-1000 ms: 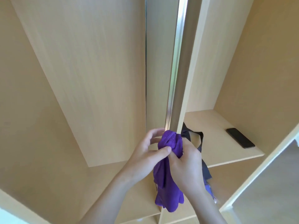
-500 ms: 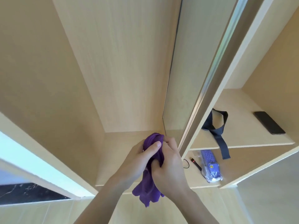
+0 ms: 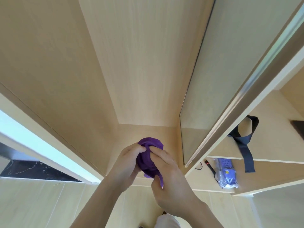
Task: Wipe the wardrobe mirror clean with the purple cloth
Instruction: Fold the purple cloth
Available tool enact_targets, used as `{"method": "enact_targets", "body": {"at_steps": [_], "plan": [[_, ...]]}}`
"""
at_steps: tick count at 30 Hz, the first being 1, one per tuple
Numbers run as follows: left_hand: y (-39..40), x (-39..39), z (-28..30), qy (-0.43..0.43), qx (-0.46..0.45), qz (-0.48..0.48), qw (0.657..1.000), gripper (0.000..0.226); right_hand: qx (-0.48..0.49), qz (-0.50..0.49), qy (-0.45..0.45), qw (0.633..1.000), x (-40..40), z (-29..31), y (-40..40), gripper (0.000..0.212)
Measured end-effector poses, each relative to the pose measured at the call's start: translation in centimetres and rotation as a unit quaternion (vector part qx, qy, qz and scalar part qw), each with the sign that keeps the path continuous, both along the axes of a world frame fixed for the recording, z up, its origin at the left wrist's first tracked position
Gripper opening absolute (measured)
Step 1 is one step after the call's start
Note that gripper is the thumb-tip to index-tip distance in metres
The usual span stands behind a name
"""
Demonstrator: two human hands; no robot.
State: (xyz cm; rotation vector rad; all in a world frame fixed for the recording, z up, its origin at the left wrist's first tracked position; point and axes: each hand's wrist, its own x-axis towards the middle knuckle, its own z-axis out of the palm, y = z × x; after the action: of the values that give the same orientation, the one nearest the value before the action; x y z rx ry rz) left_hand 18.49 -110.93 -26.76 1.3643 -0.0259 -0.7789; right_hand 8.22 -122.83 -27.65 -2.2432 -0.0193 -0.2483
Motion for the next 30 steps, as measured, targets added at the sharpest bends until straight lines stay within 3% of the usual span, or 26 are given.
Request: {"method": "enact_targets", "body": {"at_steps": [5, 9, 14, 20, 24, 30], "plan": [[0.3, 1.4, -0.2, 0.038, -0.032, 0.101, 0.994, 0.041, 0.200, -0.133, -0.009, 0.971, 0.4, -1.6, -2.9, 0.049], [1.7, 2.5, 0.4, 0.060, -0.070, 0.136, 0.986, 0.035, 0.200, -0.194, 0.084, 0.957, 2.5, -4.1, -7.7, 0.045], [1.5, 4.1, 1.8, 0.027, -0.091, 0.120, 0.988, 0.034, 0.173, -0.136, 0.091, 0.971, 6.2, -4.7, -10.7, 0.044], [0.3, 5.5, 2.3, -0.020, -0.087, 0.111, 0.990, 0.030, 0.136, 0.089, 0.096, 0.982, 12.5, -3.4, -8.0, 0.046], [2.0, 6.7, 2.5, -0.043, -0.064, 0.116, 0.990, 0.032, 0.213, 0.096, 0.139, 0.962, 15.1, -2.0, -7.2, 0.022], [4.1, 9.1, 1.9, -0.045, -0.021, 0.063, 0.997, 0.024, 0.258, 0.096, 0.106, 0.956, 17.9, 1.3, -7.2, 0.021]]}}
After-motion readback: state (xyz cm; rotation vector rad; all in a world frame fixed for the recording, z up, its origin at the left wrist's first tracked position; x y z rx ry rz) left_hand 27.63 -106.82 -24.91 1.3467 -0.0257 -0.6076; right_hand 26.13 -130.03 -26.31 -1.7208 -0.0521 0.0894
